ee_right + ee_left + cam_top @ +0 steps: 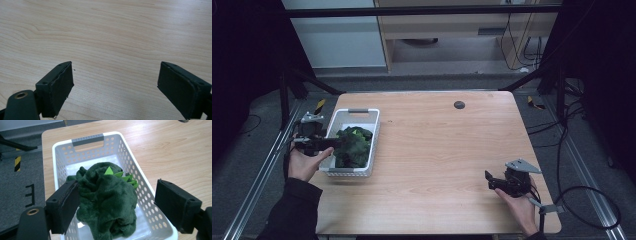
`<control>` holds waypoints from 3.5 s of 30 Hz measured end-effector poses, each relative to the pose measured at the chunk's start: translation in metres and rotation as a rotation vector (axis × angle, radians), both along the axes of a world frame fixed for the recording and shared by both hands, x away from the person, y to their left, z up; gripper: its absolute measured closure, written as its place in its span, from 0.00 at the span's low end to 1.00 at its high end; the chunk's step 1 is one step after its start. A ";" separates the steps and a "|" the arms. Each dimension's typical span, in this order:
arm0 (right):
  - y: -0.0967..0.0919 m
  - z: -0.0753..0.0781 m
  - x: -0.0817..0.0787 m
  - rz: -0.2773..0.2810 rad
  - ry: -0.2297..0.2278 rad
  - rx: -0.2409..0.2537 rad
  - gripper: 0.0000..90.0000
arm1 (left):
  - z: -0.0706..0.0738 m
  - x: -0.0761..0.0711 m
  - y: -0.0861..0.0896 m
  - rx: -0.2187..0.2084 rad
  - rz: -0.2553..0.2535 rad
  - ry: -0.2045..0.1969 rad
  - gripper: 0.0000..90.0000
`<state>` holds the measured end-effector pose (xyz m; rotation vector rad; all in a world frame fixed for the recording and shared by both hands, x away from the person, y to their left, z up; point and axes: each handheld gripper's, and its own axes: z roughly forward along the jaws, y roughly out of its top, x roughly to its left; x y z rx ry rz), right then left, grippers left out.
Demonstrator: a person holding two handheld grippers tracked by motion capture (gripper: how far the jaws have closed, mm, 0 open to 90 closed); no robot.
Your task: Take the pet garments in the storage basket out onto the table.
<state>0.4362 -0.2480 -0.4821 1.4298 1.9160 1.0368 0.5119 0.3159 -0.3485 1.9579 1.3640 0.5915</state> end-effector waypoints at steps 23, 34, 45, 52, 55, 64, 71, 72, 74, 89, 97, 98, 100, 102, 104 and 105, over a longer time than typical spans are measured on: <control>0.002 -0.003 0.002 0.019 0.029 -0.019 0.15 | -0.012 0.036 -0.010 0.063 -0.006 0.103 0.21; 0.002 -0.004 0.003 0.025 0.041 -0.022 0.15 | -0.022 0.048 -0.014 0.077 -0.022 0.155 0.21; 0.003 -0.005 0.004 0.030 0.051 -0.023 0.15 | -0.026 0.051 -0.019 0.095 -0.040 0.180 0.22; 0.004 -0.006 0.005 0.035 0.058 -0.030 0.15 | -0.031 0.053 -0.023 0.116 -0.052 0.209 0.24; 0.004 -0.006 0.005 0.038 0.061 -0.032 0.15 | -0.033 0.054 -0.024 0.127 -0.057 0.223 0.24; 0.005 -0.007 0.005 0.043 0.073 -0.034 0.15 | -0.041 0.054 -0.024 0.135 -0.069 0.263 0.25; 0.005 -0.007 0.005 0.043 0.076 -0.033 0.15 | -0.050 0.055 -0.024 0.144 -0.068 0.273 0.25; 0.005 -0.008 0.005 0.043 0.075 -0.037 0.15 | -0.051 0.055 -0.024 0.144 -0.070 0.277 0.26; 0.005 -0.008 0.005 0.043 0.076 -0.036 0.15 | -0.053 0.055 -0.025 0.147 -0.069 0.279 0.26; 0.005 -0.008 0.006 0.050 0.083 -0.044 0.15 | -0.068 0.058 -0.028 0.170 -0.080 0.304 0.34; 0.006 -0.009 0.006 0.054 0.089 -0.044 0.15 | -0.073 0.059 -0.028 0.179 -0.080 0.314 0.44; 0.006 -0.009 0.006 0.054 0.090 -0.044 0.15 | -0.073 0.059 -0.028 0.177 -0.080 0.312 0.46; 0.006 -0.009 0.006 0.054 0.090 -0.045 0.15 | -0.073 0.059 -0.028 0.174 -0.080 0.314 0.48; 0.006 -0.009 0.006 0.054 0.092 -0.045 0.15 | -0.074 0.059 -0.027 0.177 -0.081 0.318 0.55; 0.006 -0.009 0.006 0.055 0.092 -0.046 0.15 | -0.074 0.059 -0.027 0.176 -0.079 0.319 0.58; 0.006 -0.009 0.006 0.055 0.092 -0.047 0.15 | -0.075 0.059 -0.027 0.175 -0.076 0.318 0.60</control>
